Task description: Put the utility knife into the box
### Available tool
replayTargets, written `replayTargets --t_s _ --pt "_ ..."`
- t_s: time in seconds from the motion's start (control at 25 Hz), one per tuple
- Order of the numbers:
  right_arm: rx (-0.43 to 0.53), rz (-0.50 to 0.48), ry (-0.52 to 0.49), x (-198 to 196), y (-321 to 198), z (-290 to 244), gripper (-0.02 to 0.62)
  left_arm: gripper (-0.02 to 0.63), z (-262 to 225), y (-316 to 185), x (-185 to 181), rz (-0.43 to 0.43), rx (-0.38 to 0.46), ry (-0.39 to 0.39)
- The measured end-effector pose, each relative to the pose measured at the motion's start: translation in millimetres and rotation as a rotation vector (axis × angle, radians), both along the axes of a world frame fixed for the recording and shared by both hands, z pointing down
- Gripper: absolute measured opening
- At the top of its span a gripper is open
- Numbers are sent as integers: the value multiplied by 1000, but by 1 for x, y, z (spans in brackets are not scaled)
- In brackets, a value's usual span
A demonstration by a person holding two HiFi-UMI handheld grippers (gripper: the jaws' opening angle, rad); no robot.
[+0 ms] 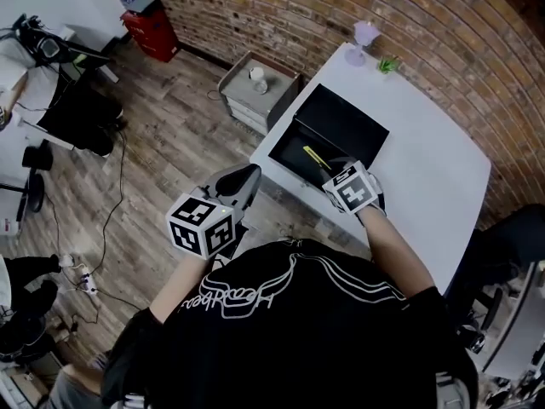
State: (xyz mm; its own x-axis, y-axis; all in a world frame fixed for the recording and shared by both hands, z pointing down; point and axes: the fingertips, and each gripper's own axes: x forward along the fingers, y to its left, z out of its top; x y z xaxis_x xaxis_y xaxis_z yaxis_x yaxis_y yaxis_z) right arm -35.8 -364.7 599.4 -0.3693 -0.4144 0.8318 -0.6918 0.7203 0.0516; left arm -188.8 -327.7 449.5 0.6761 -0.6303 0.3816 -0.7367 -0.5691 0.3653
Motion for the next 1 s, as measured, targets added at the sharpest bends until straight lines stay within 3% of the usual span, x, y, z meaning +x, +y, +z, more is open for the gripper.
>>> replayTargets --t_s 0.36,0.68,0.84,1.0 --pt "-64 -46 211 6 -6 28 60 38 1 -7 -16 -30 -2 14" --pt "-69 -90 250 2 -7 35 80 38 5 -8 -23 -45 -7 14" --pt "-92 -69 201 1 -1 33 157 38 6 -8 -26 -51 -8 13" --pt "-94 -65 65 -14 3 19 199 38 6 -8 -24 -36 -8 9"
